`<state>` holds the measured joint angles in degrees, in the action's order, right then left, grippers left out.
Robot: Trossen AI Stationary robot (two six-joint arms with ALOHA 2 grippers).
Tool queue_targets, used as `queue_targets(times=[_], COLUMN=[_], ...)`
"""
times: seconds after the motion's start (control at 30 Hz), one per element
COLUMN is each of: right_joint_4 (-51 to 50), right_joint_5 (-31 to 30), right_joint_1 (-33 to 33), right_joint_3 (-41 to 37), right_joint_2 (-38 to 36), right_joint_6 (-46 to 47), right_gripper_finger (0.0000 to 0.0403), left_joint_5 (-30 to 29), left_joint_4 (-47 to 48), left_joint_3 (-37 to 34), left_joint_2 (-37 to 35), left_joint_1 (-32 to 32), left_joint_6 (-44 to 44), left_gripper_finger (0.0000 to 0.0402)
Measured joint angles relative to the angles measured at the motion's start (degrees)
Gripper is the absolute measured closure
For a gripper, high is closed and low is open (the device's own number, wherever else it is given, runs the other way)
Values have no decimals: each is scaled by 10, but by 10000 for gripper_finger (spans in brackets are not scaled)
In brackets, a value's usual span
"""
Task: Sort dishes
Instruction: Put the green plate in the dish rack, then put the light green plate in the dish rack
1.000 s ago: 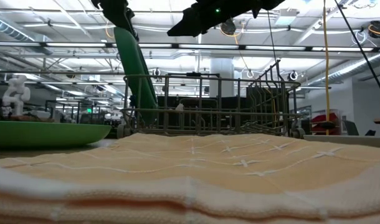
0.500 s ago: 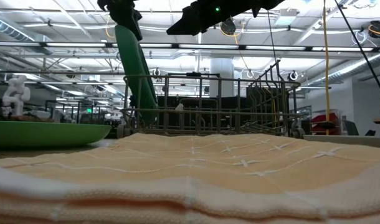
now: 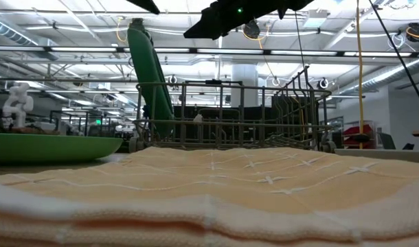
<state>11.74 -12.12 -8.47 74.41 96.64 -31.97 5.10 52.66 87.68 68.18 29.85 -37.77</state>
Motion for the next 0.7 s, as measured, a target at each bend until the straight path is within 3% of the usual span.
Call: queue_targets(times=[0.17, 0.3, 0.43, 0.7], right_joint_4=[-1, -7, -16, -41], right_joint_5=[0, 0, 0, 0], right_joint_1=[0, 0, 0, -1], right_joint_3=[0, 0, 0, 0], right_joint_2=[0, -7, -21, -56], right_joint_6=[-19, -28, -33, -37], right_gripper_finger=[403, 403, 403, 403], left_joint_5=[-1, -11, -54, -60], left_joint_4=[20, 120, 218, 322], left_joint_3=[1, 1, 1, 1], left_joint_2=[-44, -60, -52, -30], left_joint_1=[-16, -42, -74, -163], left_joint_6=[52, 74, 150, 291], left_gripper_finger=[226, 186, 184, 219])
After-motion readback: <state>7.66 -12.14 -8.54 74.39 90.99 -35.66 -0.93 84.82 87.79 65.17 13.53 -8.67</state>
